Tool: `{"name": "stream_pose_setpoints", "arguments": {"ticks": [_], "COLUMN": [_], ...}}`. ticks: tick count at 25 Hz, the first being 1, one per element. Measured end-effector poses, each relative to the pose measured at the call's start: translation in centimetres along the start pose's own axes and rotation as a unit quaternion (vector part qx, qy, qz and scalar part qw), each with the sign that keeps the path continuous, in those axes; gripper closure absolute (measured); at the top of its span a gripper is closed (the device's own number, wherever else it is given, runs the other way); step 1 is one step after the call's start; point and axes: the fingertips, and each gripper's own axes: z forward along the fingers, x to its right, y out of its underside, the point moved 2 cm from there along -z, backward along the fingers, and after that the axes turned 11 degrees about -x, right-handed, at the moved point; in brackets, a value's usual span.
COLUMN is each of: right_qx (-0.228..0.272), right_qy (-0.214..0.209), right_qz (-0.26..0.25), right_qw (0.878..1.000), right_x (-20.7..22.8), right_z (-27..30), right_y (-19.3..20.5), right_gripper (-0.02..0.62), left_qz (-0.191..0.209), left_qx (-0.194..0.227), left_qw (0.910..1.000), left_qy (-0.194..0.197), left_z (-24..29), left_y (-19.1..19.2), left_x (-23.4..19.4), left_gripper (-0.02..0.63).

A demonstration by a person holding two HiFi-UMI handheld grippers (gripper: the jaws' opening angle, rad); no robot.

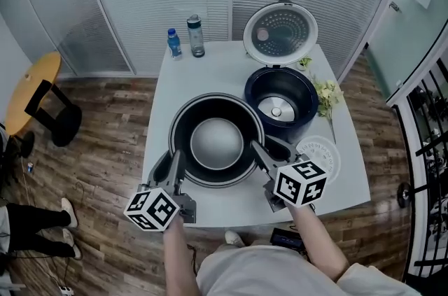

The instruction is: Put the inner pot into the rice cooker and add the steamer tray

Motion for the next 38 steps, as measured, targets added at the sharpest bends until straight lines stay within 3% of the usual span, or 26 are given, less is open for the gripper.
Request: {"name": "stream_pose_setpoints", "arguments": {"ticks": [17,38], "right_qx": [0.046,0.099], "right_qy": [0.04,0.049], "right_qz": [0.016,0.033], "right_qw": [0.998,0.993], "right_x": [3.6,12.6], "right_z": [-4.8,-8.0], "right_y": [-3.8,-10.5], "right_gripper": [0.472,0.479], "left_qz": [0.009,0.021], "left_qx": [-0.001,-0.001], "left_qw": [0.9976,0.9951], "left_qy": [0.069,0.096], "left_z": [4.2,14.1], "left_y": [-2.5,-5.8], "left_x": [5.5,12.7], "left_gripper": [0.518,0.518]}}
